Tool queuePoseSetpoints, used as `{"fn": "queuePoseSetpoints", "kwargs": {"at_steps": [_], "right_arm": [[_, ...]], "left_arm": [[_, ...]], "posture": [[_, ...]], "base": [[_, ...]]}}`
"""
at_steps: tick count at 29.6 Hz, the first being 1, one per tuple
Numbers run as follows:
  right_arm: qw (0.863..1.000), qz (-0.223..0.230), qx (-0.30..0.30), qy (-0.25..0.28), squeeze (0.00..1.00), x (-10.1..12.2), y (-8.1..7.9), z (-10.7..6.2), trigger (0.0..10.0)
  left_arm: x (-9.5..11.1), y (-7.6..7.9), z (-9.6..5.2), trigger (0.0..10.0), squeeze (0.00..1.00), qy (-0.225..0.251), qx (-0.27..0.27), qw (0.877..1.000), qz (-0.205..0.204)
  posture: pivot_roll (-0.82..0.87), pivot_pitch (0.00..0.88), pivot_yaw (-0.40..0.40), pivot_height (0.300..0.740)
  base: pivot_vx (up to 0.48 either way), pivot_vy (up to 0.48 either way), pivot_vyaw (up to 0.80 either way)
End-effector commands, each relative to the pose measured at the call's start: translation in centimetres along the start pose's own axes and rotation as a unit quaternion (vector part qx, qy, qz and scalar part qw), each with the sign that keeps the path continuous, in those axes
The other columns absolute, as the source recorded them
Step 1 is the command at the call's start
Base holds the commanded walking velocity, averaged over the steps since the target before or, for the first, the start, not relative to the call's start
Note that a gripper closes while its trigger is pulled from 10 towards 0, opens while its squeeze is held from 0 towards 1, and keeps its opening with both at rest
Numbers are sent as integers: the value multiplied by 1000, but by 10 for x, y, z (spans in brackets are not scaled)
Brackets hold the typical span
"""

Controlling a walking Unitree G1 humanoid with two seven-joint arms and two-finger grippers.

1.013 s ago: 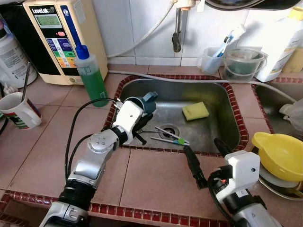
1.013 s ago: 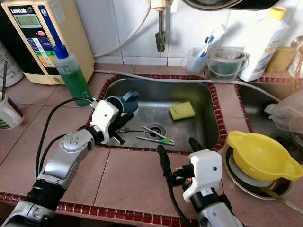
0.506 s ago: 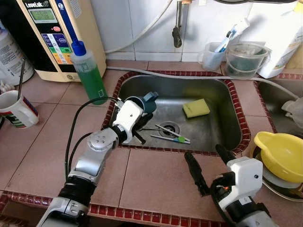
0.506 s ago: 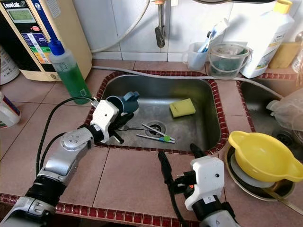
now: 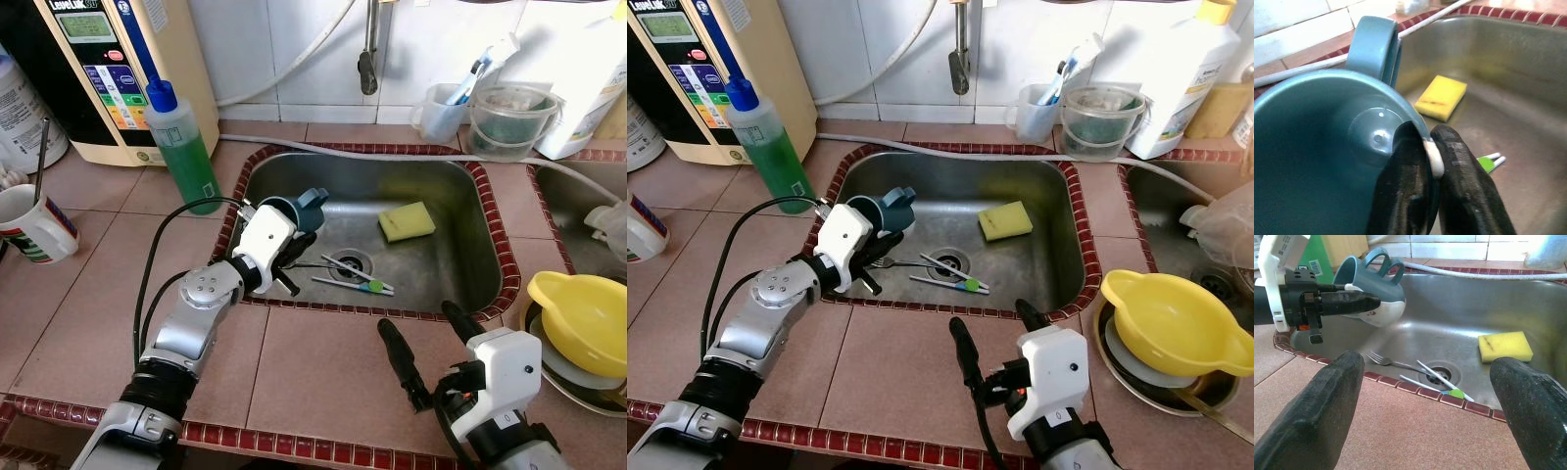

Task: Kitchen organization

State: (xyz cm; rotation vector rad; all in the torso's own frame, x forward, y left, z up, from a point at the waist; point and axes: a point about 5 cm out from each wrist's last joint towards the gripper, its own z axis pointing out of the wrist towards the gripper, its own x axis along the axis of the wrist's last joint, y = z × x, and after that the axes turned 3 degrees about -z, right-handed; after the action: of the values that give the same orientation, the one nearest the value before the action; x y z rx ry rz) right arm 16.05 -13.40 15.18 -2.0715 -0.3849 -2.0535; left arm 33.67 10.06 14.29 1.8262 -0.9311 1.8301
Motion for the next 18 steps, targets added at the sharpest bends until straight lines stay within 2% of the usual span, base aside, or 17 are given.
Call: {"fn": "queuePoseSetpoints", "kwargs": {"at_steps": [1,18], "right_arm": [[1000,2,2,4,0,3,0,-1,10000],[1000,-4,8,10,0,4,1,3,10000]], "left_arm": [[4,-4,0,10000,1000,9,2,1000,0],[4,-2,-2,10000,1000,11,-6,1000,-1]], "posture": [[-272,154,86,711],[-271,127,82,711]], "base": [[0,0,0],[0,0,0]]}}
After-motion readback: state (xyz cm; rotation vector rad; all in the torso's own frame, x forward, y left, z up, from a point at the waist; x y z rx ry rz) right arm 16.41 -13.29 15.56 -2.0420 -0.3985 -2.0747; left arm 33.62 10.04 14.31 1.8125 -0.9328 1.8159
